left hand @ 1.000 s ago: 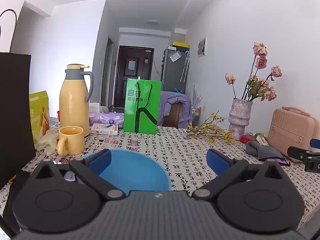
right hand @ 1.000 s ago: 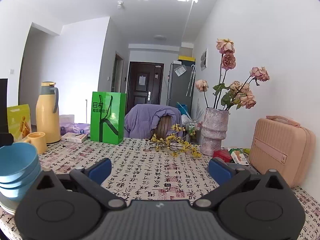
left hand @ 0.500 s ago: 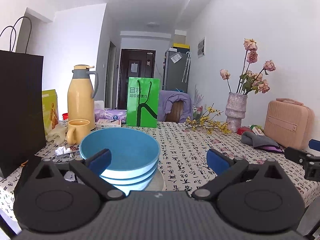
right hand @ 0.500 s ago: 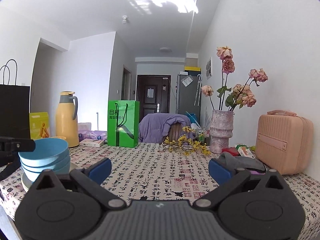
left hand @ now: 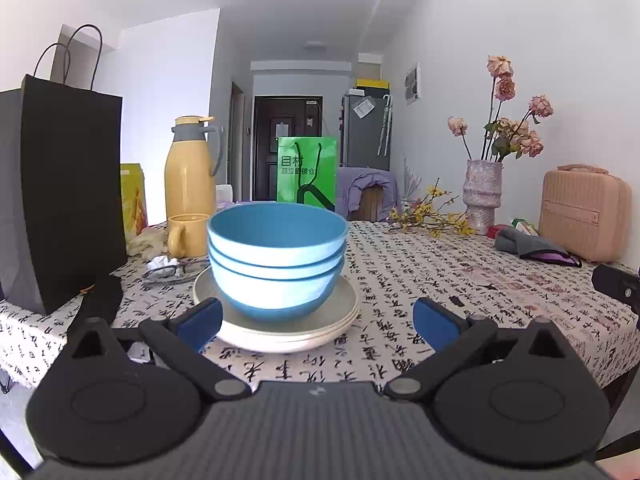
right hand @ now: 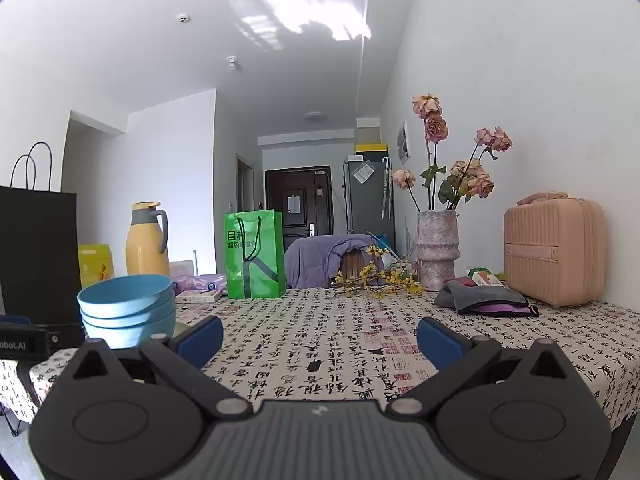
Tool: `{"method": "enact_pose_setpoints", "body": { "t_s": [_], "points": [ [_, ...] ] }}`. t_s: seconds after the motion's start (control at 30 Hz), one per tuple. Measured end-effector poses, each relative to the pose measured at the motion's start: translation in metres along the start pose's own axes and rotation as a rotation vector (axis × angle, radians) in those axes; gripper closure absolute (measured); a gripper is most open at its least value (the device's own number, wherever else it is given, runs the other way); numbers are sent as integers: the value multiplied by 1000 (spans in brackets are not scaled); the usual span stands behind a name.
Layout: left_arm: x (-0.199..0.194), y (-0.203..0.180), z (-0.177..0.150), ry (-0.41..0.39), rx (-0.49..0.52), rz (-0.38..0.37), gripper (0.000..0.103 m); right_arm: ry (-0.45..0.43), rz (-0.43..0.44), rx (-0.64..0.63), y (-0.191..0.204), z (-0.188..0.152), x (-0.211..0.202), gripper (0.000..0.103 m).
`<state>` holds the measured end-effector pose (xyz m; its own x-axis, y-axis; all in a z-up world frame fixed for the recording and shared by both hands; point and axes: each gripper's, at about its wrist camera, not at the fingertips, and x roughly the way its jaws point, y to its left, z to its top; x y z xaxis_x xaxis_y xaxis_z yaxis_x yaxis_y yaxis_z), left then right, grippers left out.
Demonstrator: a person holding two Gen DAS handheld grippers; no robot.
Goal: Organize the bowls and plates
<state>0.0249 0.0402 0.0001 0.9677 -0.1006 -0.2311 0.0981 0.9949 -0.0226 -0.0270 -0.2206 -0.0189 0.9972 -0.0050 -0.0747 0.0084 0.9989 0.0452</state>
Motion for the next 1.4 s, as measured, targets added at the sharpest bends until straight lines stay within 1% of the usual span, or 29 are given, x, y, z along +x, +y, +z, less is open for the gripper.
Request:
{"method": "enact_pose_setpoints", "body": {
  "t_s": [0.07,0.17,0.33,0.57,0.73,1.4],
  "points": [
    [-5,3,-8,7,-11,10,0,-3,-2,-1,4,-9,-5,0],
    [-9,7,-18,9,-22,7,0,22,8,8,10,-20,-10,0],
    [-7,10,-20,24,-33,15,0,65,40,-11,22,-29,-11,0],
    [-10,11,-20,19,-35,16,0,58,48,-4,23,-27,-13,0],
    [-9,9,-20,18,-28,9,0,83,31,-7,21,-27,-6,0],
    [-9,9,-19,10,-27,16,0,68,33,7,20,-27,-6,0]
  ]
}}
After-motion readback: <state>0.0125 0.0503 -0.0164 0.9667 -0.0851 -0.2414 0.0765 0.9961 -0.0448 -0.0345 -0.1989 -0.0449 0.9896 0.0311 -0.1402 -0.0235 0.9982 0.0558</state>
